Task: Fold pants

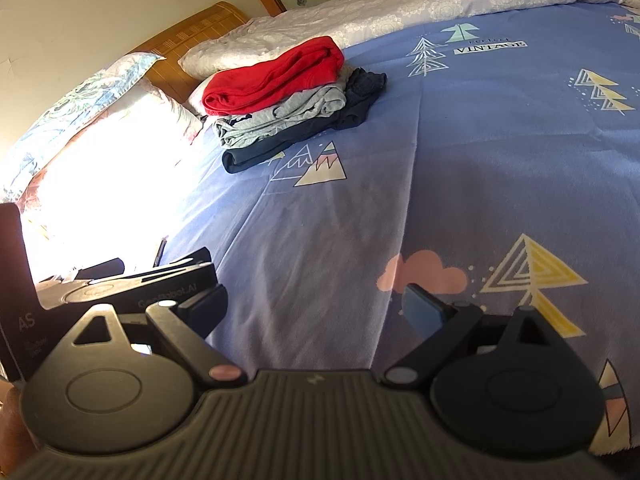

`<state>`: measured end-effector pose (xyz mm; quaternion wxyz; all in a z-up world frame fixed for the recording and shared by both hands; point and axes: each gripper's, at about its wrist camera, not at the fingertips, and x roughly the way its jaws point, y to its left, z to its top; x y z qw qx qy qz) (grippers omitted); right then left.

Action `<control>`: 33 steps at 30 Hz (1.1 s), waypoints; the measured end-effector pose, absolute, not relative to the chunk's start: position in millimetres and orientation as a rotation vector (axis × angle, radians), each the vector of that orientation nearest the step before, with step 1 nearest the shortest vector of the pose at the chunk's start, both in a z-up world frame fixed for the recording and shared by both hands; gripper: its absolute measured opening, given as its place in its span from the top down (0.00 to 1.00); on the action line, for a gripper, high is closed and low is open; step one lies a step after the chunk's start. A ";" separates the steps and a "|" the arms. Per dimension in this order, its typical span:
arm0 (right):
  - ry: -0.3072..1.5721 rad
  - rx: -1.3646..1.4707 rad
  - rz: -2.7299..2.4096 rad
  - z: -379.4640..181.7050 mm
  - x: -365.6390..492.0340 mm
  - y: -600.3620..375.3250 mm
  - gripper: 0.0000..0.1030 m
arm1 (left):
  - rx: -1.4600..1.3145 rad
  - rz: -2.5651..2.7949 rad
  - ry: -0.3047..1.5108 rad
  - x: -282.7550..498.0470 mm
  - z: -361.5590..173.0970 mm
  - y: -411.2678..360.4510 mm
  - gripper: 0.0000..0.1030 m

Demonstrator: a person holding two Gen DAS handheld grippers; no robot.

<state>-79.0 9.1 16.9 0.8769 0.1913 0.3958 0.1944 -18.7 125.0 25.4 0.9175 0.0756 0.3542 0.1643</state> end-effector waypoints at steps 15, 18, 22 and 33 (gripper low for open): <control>0.831 0.409 0.403 15.6 -77.6 8.0 0.07 | 0.197 0.361 0.729 -16.1 21.8 121.2 0.00; 0.832 0.410 0.403 15.1 -77.6 8.4 0.07 | 0.205 0.362 0.728 -16.8 21.3 119.1 0.00; 0.835 0.413 0.403 14.5 -77.4 8.6 0.07 | 0.213 0.361 0.728 -17.4 20.2 118.1 0.00; 0.841 0.417 0.403 13.2 -77.0 9.0 0.07 | 0.229 0.360 0.736 -15.8 18.5 117.6 0.00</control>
